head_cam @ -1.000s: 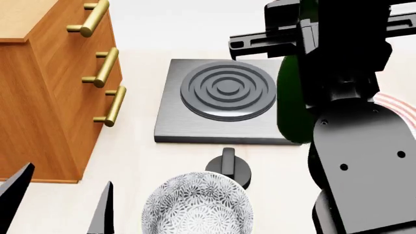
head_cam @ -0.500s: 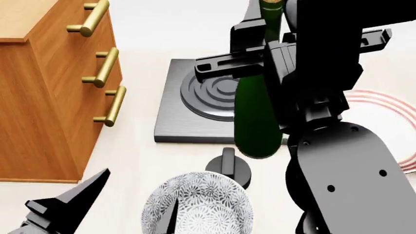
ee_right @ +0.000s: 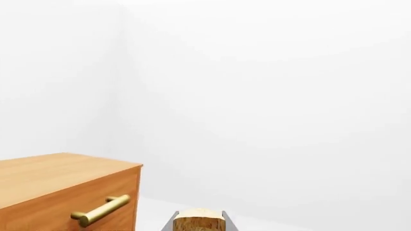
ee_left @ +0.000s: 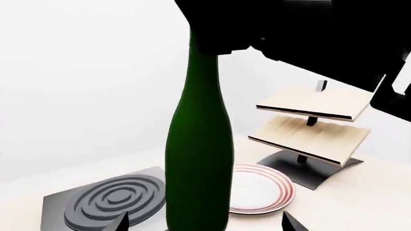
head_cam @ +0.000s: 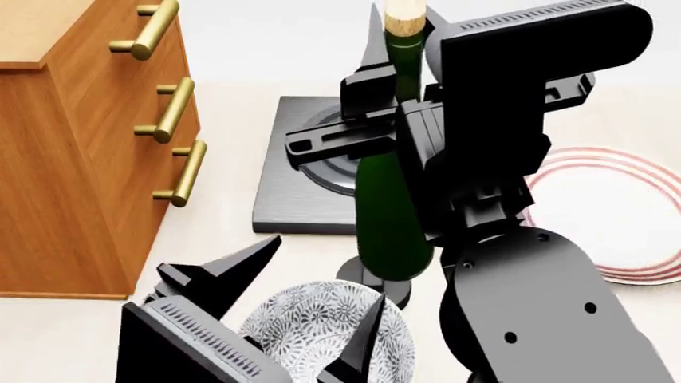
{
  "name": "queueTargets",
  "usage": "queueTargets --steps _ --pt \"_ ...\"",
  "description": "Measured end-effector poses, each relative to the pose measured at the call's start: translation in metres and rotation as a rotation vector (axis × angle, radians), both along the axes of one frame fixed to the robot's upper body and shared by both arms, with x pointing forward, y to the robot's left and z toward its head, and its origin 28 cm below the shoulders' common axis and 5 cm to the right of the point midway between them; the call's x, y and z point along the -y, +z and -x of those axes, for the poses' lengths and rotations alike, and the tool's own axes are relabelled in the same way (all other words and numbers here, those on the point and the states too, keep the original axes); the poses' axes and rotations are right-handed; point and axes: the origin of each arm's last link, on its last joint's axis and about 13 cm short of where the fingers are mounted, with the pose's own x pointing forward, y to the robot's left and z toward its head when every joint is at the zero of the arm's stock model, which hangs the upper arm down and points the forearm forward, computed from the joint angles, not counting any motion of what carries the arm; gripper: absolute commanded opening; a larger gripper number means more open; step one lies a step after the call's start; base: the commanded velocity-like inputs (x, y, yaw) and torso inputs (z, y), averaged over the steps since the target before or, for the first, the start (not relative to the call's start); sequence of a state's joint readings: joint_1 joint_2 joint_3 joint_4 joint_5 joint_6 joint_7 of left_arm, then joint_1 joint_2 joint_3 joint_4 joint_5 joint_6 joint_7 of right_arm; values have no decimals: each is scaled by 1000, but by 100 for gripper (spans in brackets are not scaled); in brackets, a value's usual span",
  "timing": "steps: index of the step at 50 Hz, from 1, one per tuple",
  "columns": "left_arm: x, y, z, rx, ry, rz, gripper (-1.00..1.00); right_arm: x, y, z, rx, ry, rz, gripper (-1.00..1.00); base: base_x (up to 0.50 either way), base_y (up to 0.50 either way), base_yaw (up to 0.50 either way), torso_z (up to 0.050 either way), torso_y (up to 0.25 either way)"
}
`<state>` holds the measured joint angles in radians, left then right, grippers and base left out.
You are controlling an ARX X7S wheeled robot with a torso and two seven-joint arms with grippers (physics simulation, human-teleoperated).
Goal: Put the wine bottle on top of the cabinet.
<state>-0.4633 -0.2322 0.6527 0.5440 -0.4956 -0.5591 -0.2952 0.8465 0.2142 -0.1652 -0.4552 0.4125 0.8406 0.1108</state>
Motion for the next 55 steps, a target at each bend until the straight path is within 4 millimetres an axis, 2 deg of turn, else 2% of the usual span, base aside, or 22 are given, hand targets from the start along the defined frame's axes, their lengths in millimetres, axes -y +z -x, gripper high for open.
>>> queueTargets --steps 12,32,43,44,55 --pt "12 -4 -27 -17 -12 -44 100 -5 -1 2 2 26 5 -100 0 0 0 0 0" --pt "30 3 -71 -26 -14 -112 100 -8 -3 7 -2 53 6 -100 0 0 0 1 1" --pt "35 2 -85 -41 -8 -117 100 -8 0 9 3 60 7 -100 0 0 0 0 0" --pt "36 2 -86 -42 -8 -116 -100 -8 0 9 3 60 7 -100 0 0 0 0 0" --pt "36 0 -90 -29 4 -124 -100 -7 -1 9 0 54 1 -100 0 0 0 0 1"
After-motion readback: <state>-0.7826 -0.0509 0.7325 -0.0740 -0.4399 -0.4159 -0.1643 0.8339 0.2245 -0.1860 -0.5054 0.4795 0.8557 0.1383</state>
